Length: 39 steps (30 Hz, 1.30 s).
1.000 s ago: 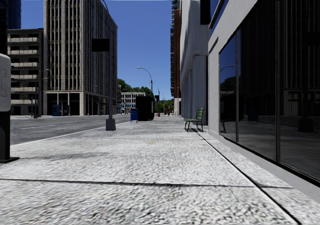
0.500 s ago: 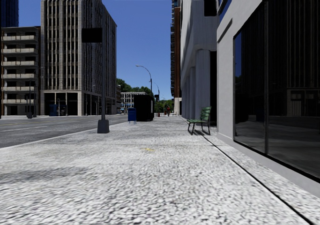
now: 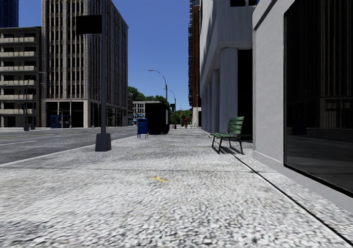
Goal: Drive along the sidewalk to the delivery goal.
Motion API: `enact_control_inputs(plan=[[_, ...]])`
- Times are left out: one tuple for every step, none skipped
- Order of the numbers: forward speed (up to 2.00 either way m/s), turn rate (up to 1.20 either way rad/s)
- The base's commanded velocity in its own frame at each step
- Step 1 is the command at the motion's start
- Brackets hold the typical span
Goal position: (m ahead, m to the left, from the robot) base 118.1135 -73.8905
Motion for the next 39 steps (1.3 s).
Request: enact_control_inputs(plan=[[2.00, 0.00], [2.00, 0.00], [2.00, 0.00], [2.00, -0.04], [2.00, -0.04], [2.00, -0.07], [2.00, -0.08], [2.00, -0.08], [2.00, -0.08], [2.00, -0.08], [2.00, -0.09], [2.00, -0.10], [2.00, -0.11], [2.00, -0.11], [2.00, -0.11], [2.00, -0.11], [2.00, -0.12], [2.00, -0.12], [2.00, -0.12], [2.00, -0.12], [2.00, -0.12], [2.00, -0.14], [2.00, -0.18], [2.00, -0.20], [2.00, -0.20], [2.00, -0.21], [2.00, -0.21], [2.00, -0.21], [2.00, -0.21], [2.00, -0.21], [2.00, -0.21], [2.00, -0.21], [2.00, -0.21], [2.00, -0.21], [2.00, -0.21], [2.00, -0.21], [2.00, -0.21], [2.00, -0.21], [2.00, -0.21]])
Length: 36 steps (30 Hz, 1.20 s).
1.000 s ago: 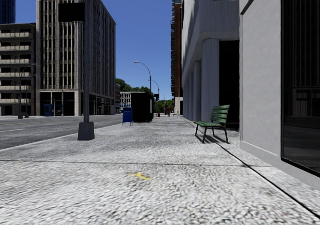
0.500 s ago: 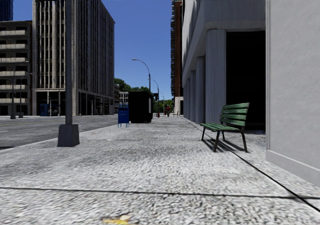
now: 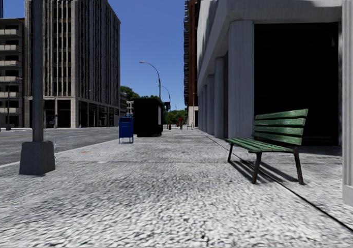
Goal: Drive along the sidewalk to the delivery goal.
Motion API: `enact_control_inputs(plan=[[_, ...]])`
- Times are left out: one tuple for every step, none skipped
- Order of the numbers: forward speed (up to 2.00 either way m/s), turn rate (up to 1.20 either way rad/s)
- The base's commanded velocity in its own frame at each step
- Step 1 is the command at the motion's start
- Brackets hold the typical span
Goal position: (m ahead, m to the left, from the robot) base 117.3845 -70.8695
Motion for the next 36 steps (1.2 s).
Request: enact_control_inputs(plan=[[2.00, -0.21], [2.00, -0.21], [2.00, -0.22], [2.00, -0.22], [2.00, -0.22], [2.00, -0.22], [2.00, -0.22], [2.00, -0.22], [2.00, -0.22], [2.00, -0.22], [2.00, -0.22], [2.00, -0.22], [2.00, -0.22], [2.00, -0.22], [2.00, -0.22], [2.00, -0.22], [2.00, -0.22], [2.00, -0.17], [2.00, -0.17], [2.00, 0.00], [2.00, 0.00], [2.00, 0.00], [2.00, 0.00], [2.00, 0.00], [2.00, 0.00], [2.00, 0.00], [2.00, 0.00], [2.00, 0.00], [2.00, 0.00], [2.00, 0.00], [2.00, 0.00], [2.00, 0.00], [2.00, 0.00], [2.00, 0.00], [2.00, 0.00], [2.00, 0.00]])
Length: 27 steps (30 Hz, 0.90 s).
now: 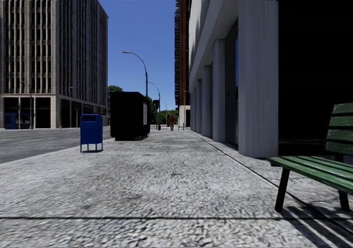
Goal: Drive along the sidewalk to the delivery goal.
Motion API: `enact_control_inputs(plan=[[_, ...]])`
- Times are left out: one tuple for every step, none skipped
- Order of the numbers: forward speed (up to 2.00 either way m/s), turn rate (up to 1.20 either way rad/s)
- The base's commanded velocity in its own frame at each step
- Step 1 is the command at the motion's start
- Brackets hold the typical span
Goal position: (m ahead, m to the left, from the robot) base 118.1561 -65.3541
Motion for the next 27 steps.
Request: enact_control_inputs(plan=[[2.00, 0.00], [2.00, 0.00], [2.00, 0.00], [2.00, 0.00], [2.00, 0.00], [2.00, 0.00], [2.00, 0.00], [2.00, 0.00], [2.00, 0.00], [2.00, 0.00], [2.00, 0.00], [2.00, 0.00], [2.00, 0.00], [2.00, 0.00], [2.00, 0.00], [2.00, 0.00], [2.00, 0.00], [2.00, 0.00], [2.00, 0.00], [2.00, 0.00], [2.00, 0.00], [2.00, 0.00], [2.00, 0.00], [2.00, 0.00], [2.00, 0.00], [2.00, 0.00], [2.00, 0.00]])
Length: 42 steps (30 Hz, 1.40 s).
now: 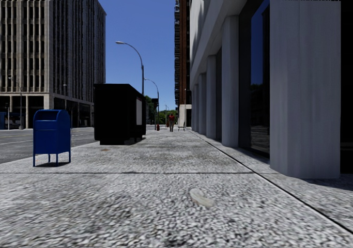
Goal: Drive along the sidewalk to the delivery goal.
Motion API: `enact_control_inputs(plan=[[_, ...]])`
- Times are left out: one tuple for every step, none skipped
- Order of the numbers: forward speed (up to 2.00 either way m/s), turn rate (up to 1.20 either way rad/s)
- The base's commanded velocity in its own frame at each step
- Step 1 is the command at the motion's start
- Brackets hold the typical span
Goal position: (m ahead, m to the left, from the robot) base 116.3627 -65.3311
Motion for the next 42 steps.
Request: enact_control_inputs(plan=[[2.00, 0.00], [2.00, 0.00], [2.00, 0.00], [2.00, 0.00], [2.00, 0.00], [2.00, 0.00], [2.00, 0.00], [2.00, 0.00], [2.00, 0.00], [2.00, 0.00], [2.00, 0.00], [2.00, 0.00], [2.00, 0.00], [2.00, 0.00], [2.00, 0.00], [2.00, 0.00], [2.00, 0.00], [2.00, 0.00], [2.00, 0.00], [2.00, 0.00], [2.00, 0.00], [2.00, 0.00], [2.00, 0.00], [2.00, 0.00], [2.00, 0.00], [2.00, 0.00], [2.00, 0.00], [2.00, 0.00], [2.00, 0.00], [2.00, 0.00], [2.00, 0.00], [2.00, 0.00], [2.00, 0.00], [2.00, 0.00], [2.00, 0.00], [2.00, 0.00], [2.00, 0.00], [2.00, 0.00], [2.00, 0.00], [2.00, 0.00], [2.00, 0.00], [2.00, 0.00]])
